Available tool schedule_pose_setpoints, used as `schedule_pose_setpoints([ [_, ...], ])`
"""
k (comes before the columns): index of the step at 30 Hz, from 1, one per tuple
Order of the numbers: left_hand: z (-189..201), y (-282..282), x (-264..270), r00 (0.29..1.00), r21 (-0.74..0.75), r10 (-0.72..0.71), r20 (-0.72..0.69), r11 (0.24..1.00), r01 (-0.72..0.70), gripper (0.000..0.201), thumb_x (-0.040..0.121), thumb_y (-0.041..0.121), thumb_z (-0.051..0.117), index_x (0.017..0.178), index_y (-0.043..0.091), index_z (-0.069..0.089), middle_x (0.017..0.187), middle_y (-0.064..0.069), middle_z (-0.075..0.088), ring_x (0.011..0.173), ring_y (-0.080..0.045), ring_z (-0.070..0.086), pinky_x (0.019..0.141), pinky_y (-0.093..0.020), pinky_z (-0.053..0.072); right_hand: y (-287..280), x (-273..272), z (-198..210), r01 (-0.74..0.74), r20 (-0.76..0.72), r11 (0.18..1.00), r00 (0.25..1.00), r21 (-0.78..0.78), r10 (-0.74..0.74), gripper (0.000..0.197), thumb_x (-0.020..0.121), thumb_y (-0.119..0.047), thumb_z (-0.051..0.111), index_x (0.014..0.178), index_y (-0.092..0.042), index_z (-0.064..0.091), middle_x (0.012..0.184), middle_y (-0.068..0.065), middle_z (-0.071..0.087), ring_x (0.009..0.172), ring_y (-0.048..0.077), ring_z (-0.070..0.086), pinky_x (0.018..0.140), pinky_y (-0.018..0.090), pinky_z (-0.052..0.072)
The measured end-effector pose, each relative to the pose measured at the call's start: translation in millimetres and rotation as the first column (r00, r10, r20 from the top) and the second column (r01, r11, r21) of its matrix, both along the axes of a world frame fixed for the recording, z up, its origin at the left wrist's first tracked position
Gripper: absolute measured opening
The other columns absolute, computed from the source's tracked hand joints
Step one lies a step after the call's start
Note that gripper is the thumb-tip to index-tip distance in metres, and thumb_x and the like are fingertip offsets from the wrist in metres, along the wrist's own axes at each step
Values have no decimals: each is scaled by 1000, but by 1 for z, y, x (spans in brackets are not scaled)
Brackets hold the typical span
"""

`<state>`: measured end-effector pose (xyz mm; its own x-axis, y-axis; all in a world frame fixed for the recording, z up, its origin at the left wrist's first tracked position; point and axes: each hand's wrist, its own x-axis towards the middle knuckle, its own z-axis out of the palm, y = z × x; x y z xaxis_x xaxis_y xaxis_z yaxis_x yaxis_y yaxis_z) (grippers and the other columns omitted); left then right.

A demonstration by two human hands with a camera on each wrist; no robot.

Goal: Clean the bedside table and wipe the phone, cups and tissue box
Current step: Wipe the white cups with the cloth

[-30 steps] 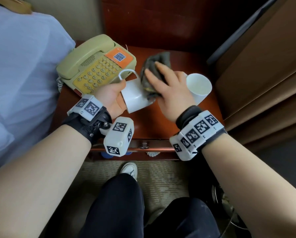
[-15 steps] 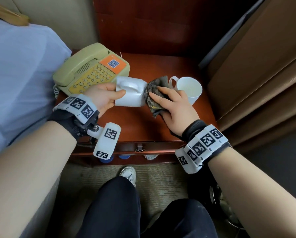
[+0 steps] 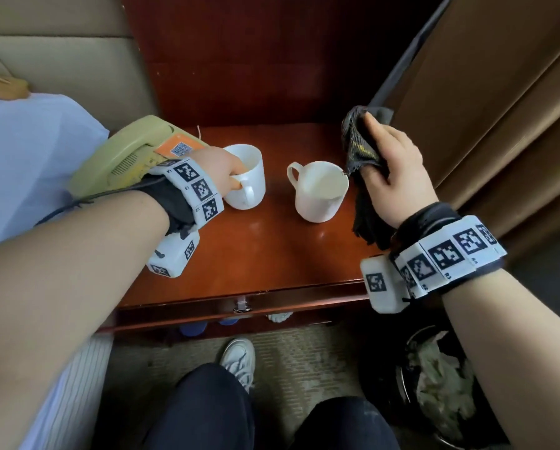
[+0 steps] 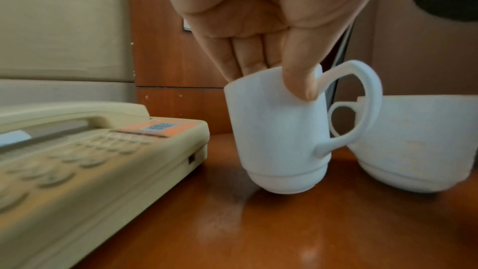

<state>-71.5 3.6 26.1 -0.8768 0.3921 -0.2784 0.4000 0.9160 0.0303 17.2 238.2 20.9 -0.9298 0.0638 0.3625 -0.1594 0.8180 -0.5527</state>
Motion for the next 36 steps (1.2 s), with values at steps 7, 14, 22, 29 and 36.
schedule_pose_setpoints([
  [7,-6,37,-51,999,-236,11,48,972,1,27,97,18,43,116,4,55,111,-16,58,98,-31,54,80,-34,39,27,-10,-19,66,92,997,993,26,-68,64,79,-15,44,142,-10,33,137,16,44,127,33,40,109,36,25],
  [14,-14,41,-62,997,-196,68,33,979,-60,43,95,12,43,138,11,40,127,-18,53,113,-36,51,87,-39,41,36,-12,-41,162,235,984,962,-76,-140,62,87,-3,50,144,-16,30,141,13,38,134,25,32,111,23,17],
  [22,-15,45,-15,969,393,-195,-150,888,239,73,84,25,63,146,19,25,153,-4,24,142,-23,20,115,-37,17,33,-1,-48,189,269,980,949,-66,-165,62,86,-4,53,143,-16,33,141,14,39,133,29,34,114,30,21],
  [29,-22,103,-1,962,158,-272,31,951,264,94,74,53,67,148,31,12,157,-6,10,143,-33,14,115,-47,21,38,18,-49,219,297,974,935,-59,-193,62,87,-5,51,144,-15,30,142,15,37,135,28,31,113,27,17],
  [36,-24,104,0,970,16,-244,14,970,244,91,69,53,70,144,33,22,140,-5,35,118,-32,48,94,-45,45,38,25,-54,183,312,980,938,-82,-150,63,87,-5,51,144,-14,29,141,16,40,133,29,34,113,30,20],
])
